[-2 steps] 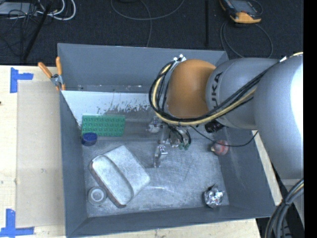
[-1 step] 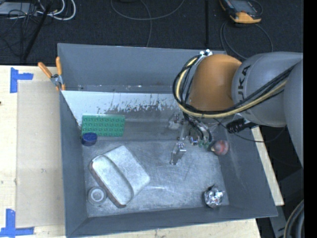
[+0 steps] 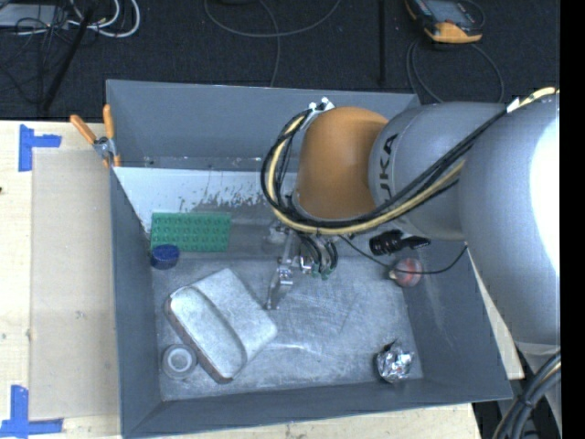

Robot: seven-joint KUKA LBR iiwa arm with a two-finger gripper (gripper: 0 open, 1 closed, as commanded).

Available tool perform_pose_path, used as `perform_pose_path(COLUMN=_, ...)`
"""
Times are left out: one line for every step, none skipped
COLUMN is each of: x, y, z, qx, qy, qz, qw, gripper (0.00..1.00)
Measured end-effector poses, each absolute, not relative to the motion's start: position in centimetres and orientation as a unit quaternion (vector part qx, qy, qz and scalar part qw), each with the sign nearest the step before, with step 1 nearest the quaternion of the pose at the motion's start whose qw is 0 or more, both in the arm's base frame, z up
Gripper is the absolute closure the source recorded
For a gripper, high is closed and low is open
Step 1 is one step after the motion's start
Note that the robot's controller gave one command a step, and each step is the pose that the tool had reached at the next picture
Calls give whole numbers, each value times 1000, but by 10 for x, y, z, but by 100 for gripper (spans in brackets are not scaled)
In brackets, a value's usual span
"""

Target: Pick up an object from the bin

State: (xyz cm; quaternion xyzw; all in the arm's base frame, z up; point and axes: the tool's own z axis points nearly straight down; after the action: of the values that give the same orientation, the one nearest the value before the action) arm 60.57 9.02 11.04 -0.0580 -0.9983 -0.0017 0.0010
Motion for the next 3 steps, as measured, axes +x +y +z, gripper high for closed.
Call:
perform_pose_path(x=606, y=10, z=142, qx=-49, qy=-999, qz=1, qw=-2, gripper=0)
perform_pose_path(x=618, y=72, z=117, qx=-41, qy=-999, qz=-1, qw=0, gripper=0)
perform_pose_path(x=533, y=58, z=113, qx=-50, qy=-999, qz=0, qw=4, gripper=0)
